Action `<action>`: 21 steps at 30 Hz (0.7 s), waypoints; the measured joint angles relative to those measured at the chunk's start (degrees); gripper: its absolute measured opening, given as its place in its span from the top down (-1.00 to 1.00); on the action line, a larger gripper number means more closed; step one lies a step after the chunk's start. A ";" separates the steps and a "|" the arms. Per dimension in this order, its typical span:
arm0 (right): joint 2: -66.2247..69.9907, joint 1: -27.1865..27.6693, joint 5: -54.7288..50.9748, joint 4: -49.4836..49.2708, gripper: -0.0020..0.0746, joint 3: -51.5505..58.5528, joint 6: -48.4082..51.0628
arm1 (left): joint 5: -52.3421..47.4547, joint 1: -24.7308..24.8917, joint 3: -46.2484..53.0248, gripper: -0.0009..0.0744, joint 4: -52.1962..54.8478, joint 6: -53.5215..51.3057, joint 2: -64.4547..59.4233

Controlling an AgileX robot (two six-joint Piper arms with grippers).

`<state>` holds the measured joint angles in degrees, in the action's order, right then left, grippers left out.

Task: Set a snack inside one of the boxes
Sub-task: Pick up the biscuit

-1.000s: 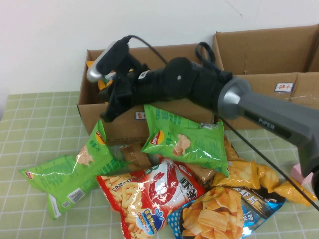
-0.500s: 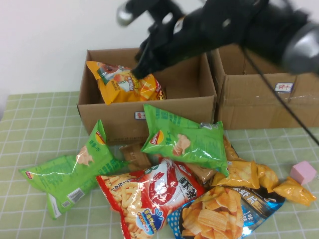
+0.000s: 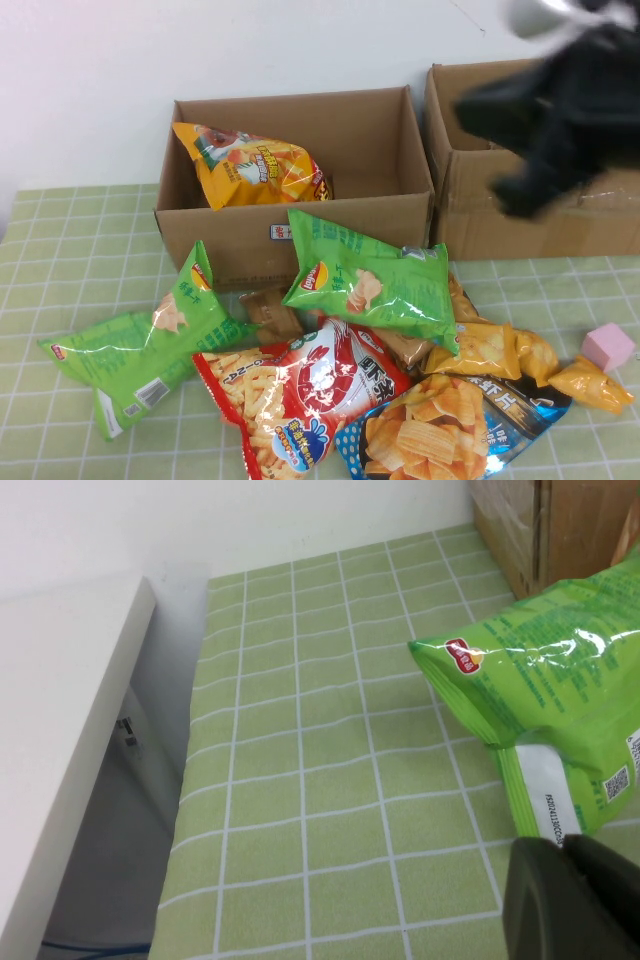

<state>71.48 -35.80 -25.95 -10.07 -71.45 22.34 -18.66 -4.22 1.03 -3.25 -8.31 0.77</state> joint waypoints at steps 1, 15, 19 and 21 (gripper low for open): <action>-2.54 0.00 0.00 0.00 0.95 2.26 0.00 | 0.00 0.00 0.00 0.98 0.00 0.00 0.00; -4.67 0.00 -27.56 35.10 0.95 12.43 -28.73 | 0.00 0.00 0.00 0.98 0.00 0.00 0.00; -0.12 0.00 -28.13 34.71 0.77 12.43 -29.17 | 0.00 0.00 0.00 0.98 0.00 0.00 0.00; 2.20 0.00 -28.13 32.95 0.58 12.43 -28.64 | 0.00 0.00 0.00 0.98 0.00 0.00 0.00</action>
<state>73.68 -35.80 -54.08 22.88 -59.03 -6.30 -18.66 -4.22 1.03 -3.25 -8.31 0.77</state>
